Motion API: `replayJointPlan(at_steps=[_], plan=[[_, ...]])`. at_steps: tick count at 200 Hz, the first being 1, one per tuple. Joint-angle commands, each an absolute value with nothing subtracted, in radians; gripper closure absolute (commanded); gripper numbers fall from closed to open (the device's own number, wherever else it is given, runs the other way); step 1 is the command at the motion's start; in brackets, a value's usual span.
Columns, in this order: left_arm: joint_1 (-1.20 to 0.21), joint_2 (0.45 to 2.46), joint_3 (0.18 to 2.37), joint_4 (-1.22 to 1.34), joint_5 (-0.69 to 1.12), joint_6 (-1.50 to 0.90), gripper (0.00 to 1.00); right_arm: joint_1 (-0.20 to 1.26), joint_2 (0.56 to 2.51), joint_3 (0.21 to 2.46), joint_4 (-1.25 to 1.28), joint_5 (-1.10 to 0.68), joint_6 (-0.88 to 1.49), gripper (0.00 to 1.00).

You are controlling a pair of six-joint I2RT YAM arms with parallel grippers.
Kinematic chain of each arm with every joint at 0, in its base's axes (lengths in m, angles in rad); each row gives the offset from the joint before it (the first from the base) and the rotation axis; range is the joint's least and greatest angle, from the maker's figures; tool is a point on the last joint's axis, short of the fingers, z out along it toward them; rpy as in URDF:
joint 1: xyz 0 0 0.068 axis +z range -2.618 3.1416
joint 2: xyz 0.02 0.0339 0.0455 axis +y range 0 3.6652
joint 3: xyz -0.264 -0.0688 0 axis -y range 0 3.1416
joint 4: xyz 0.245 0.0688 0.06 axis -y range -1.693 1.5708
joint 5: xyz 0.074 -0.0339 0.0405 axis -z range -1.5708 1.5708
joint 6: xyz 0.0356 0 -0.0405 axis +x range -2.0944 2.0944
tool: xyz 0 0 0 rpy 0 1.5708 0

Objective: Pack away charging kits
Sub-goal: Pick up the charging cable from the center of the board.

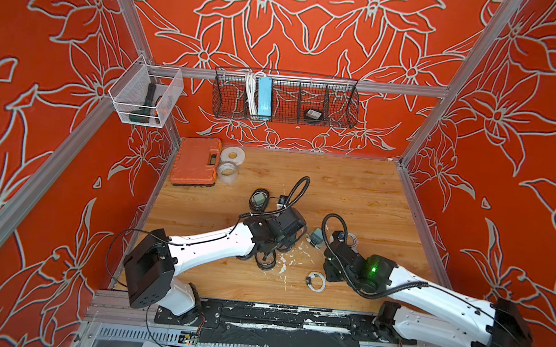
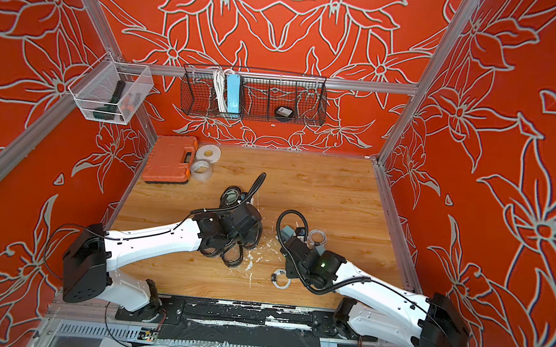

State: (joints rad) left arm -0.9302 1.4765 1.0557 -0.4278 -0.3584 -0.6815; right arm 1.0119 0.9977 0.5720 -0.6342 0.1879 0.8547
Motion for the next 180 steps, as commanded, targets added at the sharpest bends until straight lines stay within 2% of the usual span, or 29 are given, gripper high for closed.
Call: replayJointPlan(at_steps=[1,98,146,174,180], plan=[[-0.927,1.459,1.045,-0.397,-0.37,-0.661,1.0,1.044,0.965,0.531,-0.678,0.196,0.868,0.57],[-0.92,1.423,0.995,-0.355,-0.374,-0.664,1.0,1.153,1.161,0.504,-0.525,0.162,0.884,0.59],[-0.919,1.394,0.96,-0.315,-0.35,-0.653,1.0,1.153,1.194,0.486,-0.539,0.244,0.919,0.8],[-0.918,1.356,0.929,-0.265,-0.31,-0.634,1.0,1.154,1.185,0.47,-0.514,0.257,0.934,1.0],[-0.917,1.349,0.92,-0.251,-0.301,-0.63,1.0,1.153,1.178,0.473,-0.51,0.259,0.933,1.0]])
